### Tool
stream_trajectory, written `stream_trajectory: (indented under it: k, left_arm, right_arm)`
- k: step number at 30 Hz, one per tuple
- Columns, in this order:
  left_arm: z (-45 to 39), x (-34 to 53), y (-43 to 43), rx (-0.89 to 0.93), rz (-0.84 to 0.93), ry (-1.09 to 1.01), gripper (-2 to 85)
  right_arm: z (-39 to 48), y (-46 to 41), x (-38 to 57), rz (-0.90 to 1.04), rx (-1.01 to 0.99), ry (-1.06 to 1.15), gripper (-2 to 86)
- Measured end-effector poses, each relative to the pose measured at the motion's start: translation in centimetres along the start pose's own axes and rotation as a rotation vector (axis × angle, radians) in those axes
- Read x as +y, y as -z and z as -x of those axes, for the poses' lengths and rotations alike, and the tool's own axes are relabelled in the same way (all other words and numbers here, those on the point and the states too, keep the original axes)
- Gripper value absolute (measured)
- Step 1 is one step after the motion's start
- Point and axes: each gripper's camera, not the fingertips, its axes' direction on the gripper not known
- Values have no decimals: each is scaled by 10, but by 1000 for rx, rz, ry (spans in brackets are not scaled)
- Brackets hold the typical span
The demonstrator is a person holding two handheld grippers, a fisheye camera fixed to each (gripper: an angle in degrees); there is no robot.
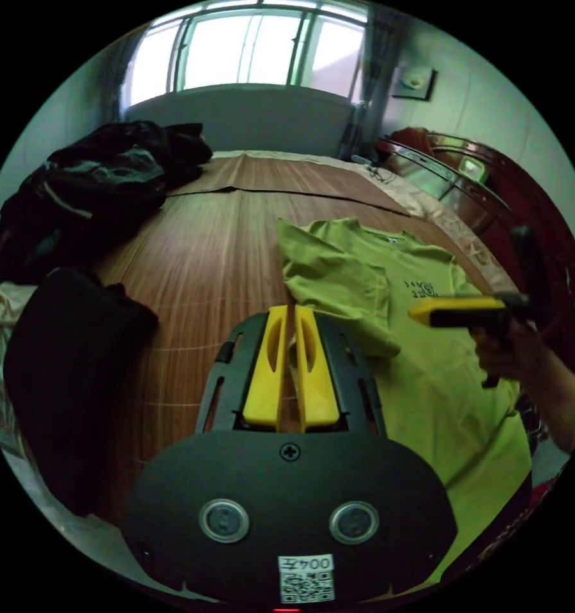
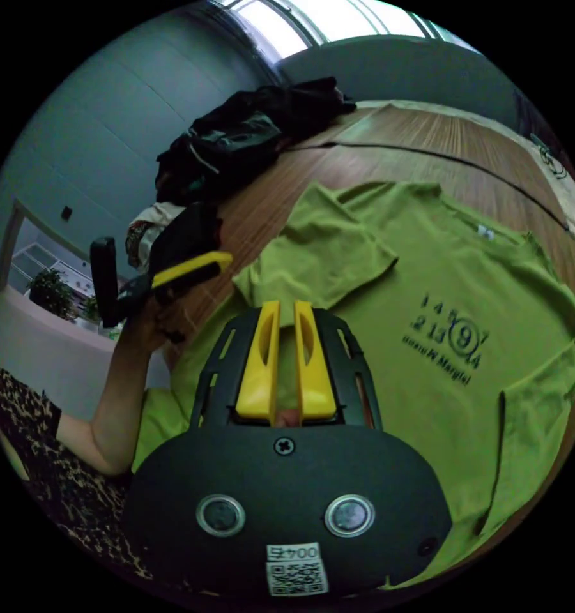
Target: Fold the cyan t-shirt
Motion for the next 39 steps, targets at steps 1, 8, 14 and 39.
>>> stream_trajectory:
  k: [1, 8, 14, 39]
  left_arm:
    - [-11, -3, -4, -28, 17, -44, 20]
    - [-44, -7, -31, -69, 167, -203, 8]
    - [-38, -9, -42, -3, 201, -168, 3]
    - [-68, -19, -58, -55, 228, -191, 1]
  right_arm:
    - [-1, -1, -23, 12, 20, 16, 71]
    - [-18, -38, -162, 83, 39, 41, 91]
    - [-28, -76, -230, 205, 17, 21, 110]
    - [-93, -23, -246, -160, -225, -332, 42]
